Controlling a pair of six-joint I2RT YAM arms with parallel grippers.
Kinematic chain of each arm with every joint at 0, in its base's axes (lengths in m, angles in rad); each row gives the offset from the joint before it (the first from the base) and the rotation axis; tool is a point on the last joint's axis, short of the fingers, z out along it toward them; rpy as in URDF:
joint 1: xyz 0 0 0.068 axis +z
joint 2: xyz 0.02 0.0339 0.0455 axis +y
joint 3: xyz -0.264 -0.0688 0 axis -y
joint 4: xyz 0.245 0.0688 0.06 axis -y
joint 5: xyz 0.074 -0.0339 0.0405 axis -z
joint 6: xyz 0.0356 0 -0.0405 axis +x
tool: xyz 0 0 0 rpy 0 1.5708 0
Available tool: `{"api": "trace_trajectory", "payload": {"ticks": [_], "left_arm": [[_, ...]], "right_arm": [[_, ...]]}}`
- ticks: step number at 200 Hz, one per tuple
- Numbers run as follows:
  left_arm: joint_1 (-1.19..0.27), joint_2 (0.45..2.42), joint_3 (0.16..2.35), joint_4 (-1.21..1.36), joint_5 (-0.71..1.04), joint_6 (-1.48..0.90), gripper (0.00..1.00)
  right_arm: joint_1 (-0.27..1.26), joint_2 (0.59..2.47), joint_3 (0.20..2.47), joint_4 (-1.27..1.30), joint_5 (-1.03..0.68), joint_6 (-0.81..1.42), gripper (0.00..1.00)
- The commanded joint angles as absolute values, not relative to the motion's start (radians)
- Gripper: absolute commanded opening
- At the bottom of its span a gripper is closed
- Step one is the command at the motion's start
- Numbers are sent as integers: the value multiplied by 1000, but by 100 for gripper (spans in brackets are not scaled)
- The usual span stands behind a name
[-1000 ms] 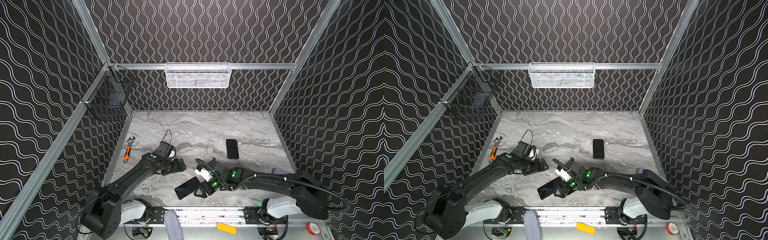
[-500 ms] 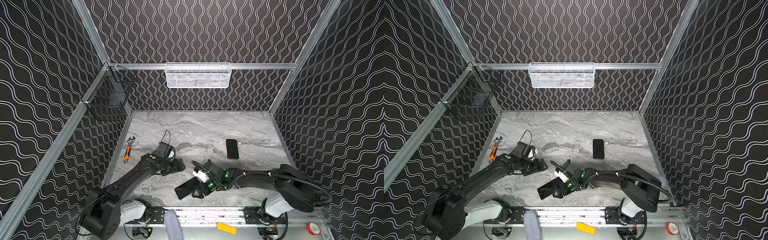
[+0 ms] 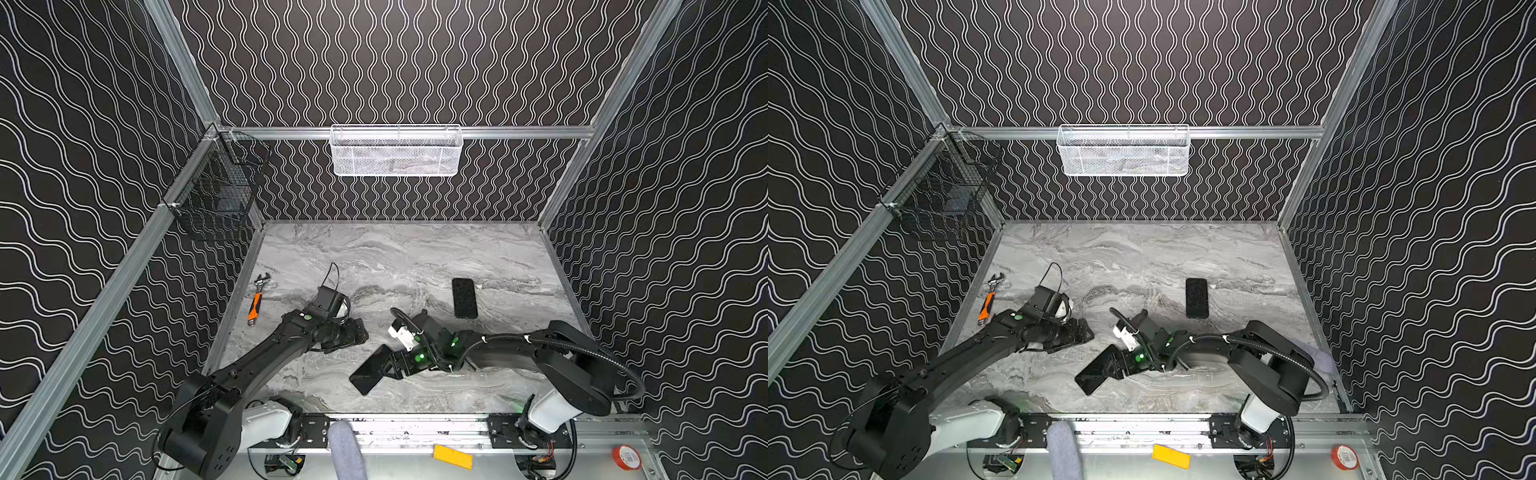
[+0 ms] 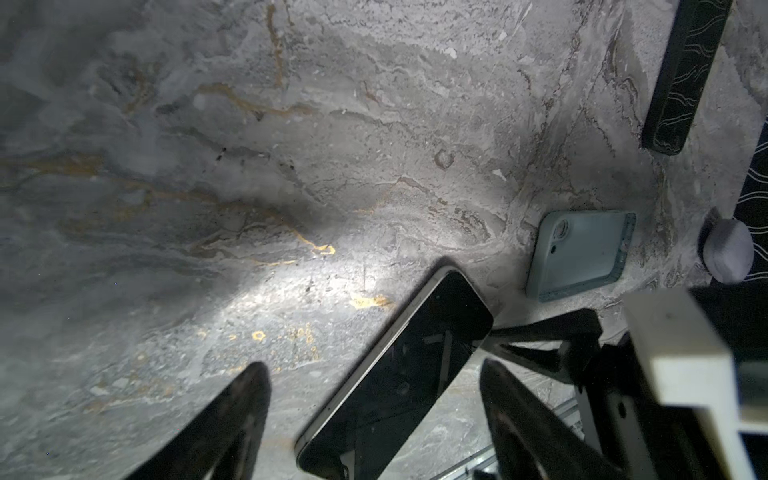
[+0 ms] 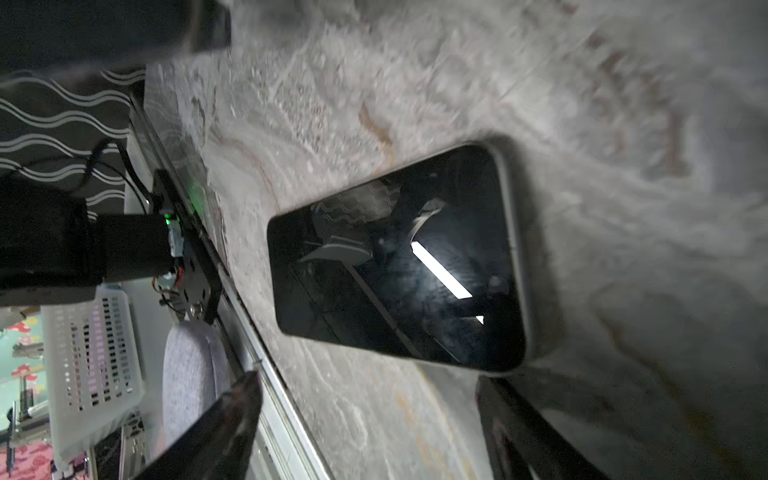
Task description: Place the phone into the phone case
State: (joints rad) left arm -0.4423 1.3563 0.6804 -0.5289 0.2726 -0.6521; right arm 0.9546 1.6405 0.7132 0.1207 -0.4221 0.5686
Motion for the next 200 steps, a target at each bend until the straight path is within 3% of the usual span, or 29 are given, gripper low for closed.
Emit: {"api": "trace_trajectory", "payload": {"ticks": [1,51,109,137,200], "left_arm": [[-437,1336,668,-501,269,-683,83],[-435,1269,626,-477,304,-736,82],[-434,1194,630,-624,329,-714,90],[-434,1195,628,-697,381,-688,98],[-434,1215,545,-610,520,-760,98]], "right_arm": [[890,1682,716,210,-472,602,84],[816,1769,837,169,-508,567,84],[816,1615,816,22,-378,612,84],[874,1559,798,-66,-344,578,85],[977,1547,745,-10,-401,560,86]]}}
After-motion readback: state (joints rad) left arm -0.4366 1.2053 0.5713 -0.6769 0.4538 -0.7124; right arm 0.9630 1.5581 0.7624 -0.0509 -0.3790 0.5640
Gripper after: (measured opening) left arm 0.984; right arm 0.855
